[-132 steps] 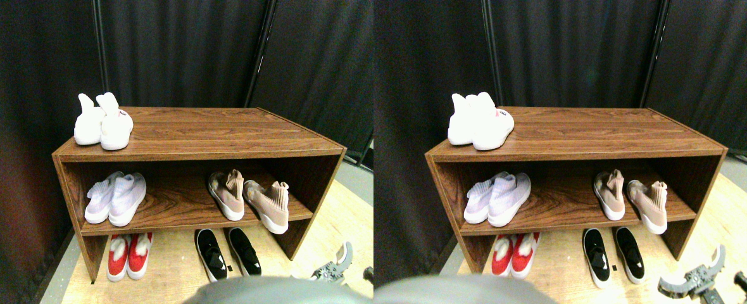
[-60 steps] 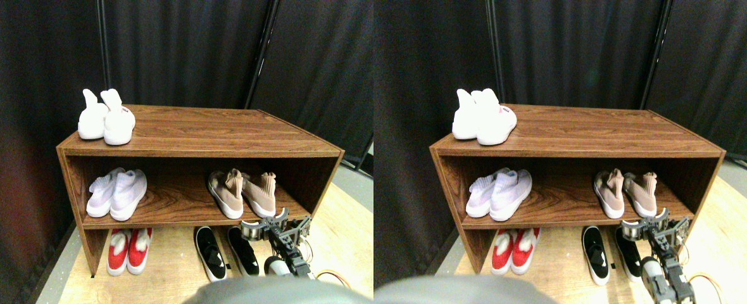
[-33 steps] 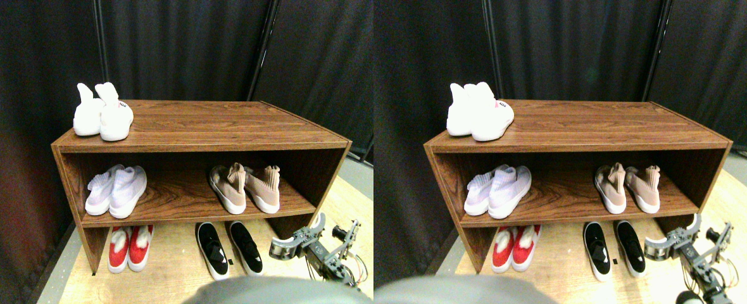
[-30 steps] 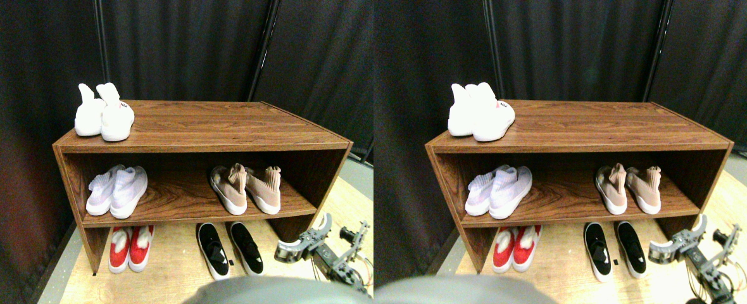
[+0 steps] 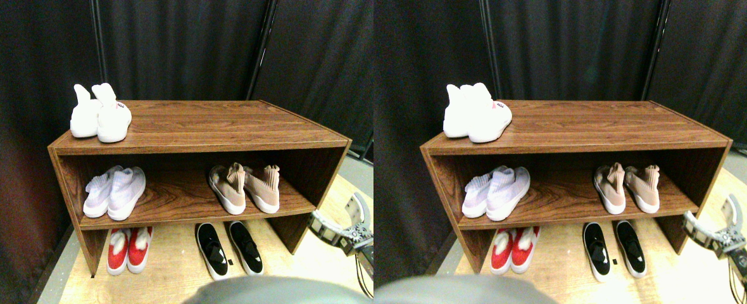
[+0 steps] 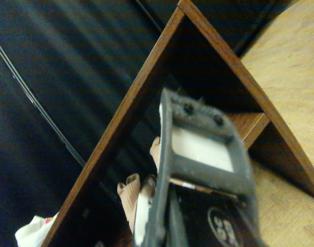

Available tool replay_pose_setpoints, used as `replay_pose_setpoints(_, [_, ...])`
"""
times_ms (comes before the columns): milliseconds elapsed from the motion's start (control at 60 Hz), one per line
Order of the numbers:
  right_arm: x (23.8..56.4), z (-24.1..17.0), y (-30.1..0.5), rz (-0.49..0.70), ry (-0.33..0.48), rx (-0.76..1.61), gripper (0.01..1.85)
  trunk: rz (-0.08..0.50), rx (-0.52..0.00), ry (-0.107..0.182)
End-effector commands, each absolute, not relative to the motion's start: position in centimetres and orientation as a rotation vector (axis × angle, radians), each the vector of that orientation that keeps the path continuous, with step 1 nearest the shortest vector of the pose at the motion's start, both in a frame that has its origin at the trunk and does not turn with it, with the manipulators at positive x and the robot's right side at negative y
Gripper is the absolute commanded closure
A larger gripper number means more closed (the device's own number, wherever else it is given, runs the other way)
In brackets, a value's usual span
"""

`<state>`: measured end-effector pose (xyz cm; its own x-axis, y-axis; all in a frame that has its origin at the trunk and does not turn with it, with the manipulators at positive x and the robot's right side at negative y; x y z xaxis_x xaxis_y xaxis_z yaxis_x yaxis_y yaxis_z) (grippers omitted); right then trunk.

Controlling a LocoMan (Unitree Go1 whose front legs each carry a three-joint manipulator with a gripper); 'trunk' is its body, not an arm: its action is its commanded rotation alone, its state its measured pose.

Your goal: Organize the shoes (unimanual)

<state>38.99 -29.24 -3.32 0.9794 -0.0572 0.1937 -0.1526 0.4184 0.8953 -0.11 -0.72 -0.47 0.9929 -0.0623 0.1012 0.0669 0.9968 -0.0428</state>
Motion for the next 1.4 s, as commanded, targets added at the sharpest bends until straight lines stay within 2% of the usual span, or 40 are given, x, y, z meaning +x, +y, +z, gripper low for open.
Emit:
replay_pose_setpoints(17, [40.4,-2.6,-29.4,0.119,-0.239,1.123,1.80,-0.070,-0.077,-0.100])
replay_pose_setpoints(100, [41.7,-2.6,-30.1,0.094,-0.263,1.062,1.80,-0.071,-0.077,-0.101])
replay_pose_setpoints(217, [44.4,-3.4,-30.8,0.038,-0.240,1.144,1.80,-0.069,-0.079,-0.103])
replay_pose_setpoints(367, [46.5,-4.6,-31.0,-0.025,-0.252,1.155,1.80,-0.065,-0.083,-0.105])
replay_pose_setpoints(433, [47.7,-5.3,-31.2,-0.030,-0.219,1.196,1.80,-0.065,-0.083,-0.105])
replay_pose_setpoints(617, [49.6,-6.7,-31.9,-0.089,-0.225,1.196,1.80,-0.050,-0.092,-0.109])
replay_pose_setpoints(750, [51.0,-7.3,-32.8,-0.106,-0.185,1.248,1.80,-0.040,-0.095,-0.111])
replay_pose_setpoints(1000, [52.2,-7.3,-33.1,-0.130,-0.190,1.266,1.80,-0.040,-0.094,-0.110])
replay_pose_setpoints(1100, [52.5,-7.8,-32.4,-0.128,-0.160,1.295,1.80,-0.040,-0.097,-0.112])
replay_pose_setpoints(1217, [52.2,-8.3,-31.5,-0.175,-0.172,1.307,1.80,-0.038,-0.101,-0.114])
replay_pose_setpoints(1400, [51.9,-9.6,-29.8,-0.178,-0.125,1.323,1.80,-0.035,-0.109,-0.114])
